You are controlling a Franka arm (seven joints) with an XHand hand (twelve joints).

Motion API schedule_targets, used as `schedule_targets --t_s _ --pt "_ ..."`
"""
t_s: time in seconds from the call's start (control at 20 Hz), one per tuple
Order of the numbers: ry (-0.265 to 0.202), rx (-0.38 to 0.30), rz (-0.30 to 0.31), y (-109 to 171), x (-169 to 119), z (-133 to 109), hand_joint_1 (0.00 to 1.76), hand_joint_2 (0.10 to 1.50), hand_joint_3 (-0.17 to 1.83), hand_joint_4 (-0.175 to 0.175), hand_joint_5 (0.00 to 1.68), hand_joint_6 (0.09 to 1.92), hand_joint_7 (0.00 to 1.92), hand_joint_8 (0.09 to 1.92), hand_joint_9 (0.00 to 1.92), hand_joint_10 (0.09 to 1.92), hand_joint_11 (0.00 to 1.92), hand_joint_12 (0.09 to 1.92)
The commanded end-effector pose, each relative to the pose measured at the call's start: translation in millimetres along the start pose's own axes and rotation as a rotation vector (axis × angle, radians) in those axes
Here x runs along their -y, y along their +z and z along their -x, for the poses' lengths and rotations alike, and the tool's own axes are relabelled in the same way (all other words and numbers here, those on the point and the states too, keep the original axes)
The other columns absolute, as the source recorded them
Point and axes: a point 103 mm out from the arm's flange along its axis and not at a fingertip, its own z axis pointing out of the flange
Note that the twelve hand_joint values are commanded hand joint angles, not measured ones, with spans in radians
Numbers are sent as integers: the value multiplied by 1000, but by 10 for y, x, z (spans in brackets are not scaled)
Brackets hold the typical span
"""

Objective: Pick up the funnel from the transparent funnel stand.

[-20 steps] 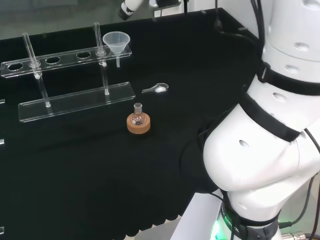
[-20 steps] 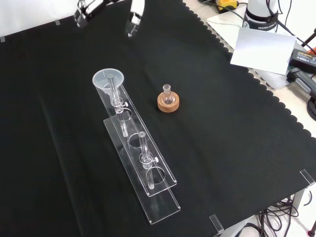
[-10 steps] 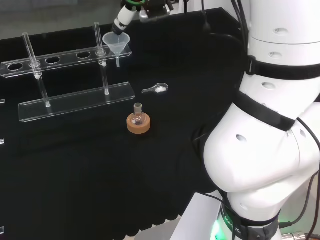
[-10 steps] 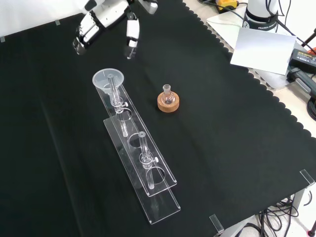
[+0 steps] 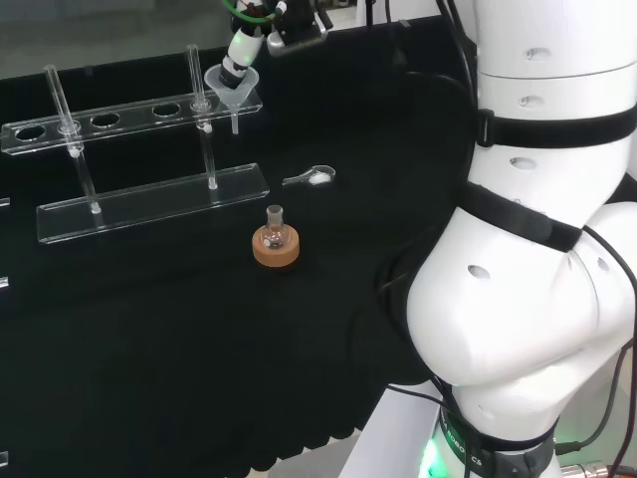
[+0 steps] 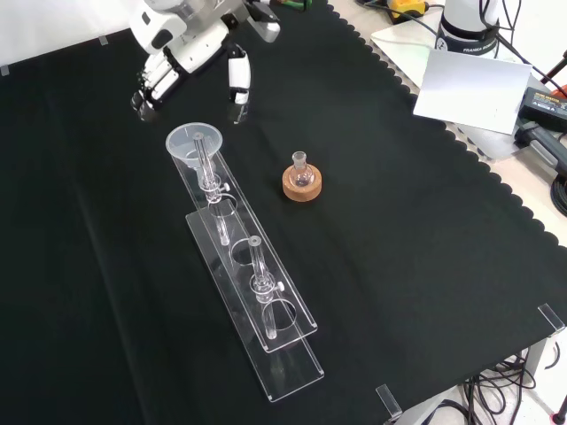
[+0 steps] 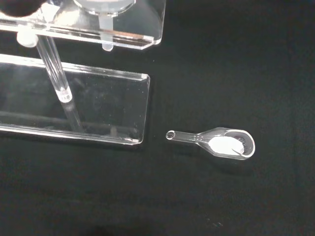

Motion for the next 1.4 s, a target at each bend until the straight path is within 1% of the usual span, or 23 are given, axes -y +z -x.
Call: schedule_targets --t_s 0.05,0.4,0.55,0.7,0.95,1.3,1.4 --pt "-13 36 -21 61 -94 -79 634 695 242 17 26 87 0 142 81 838 278 1516" --pt "-25 58 -22 110 -200 -152 654 682 257 17 26 87 0 198 94 848 289 1513" --pt "-28 55 -23 130 -243 -160 670 678 266 16 26 87 0 230 116 848 305 1507" --pt "-29 55 -38 149 -291 -155 687 676 271 16 26 87 0 241 128 848 314 1505" --pt "-35 54 -37 164 -346 -141 702 672 280 17 22 87 0 265 149 846 331 1498" --pt "-43 58 -38 211 -414 -158 712 663 305 18 31 87 0 345 186 830 349 1484" --pt "-44 59 -42 224 -434 -158 719 660 318 18 40 87 0 394 194 824 352 1482"
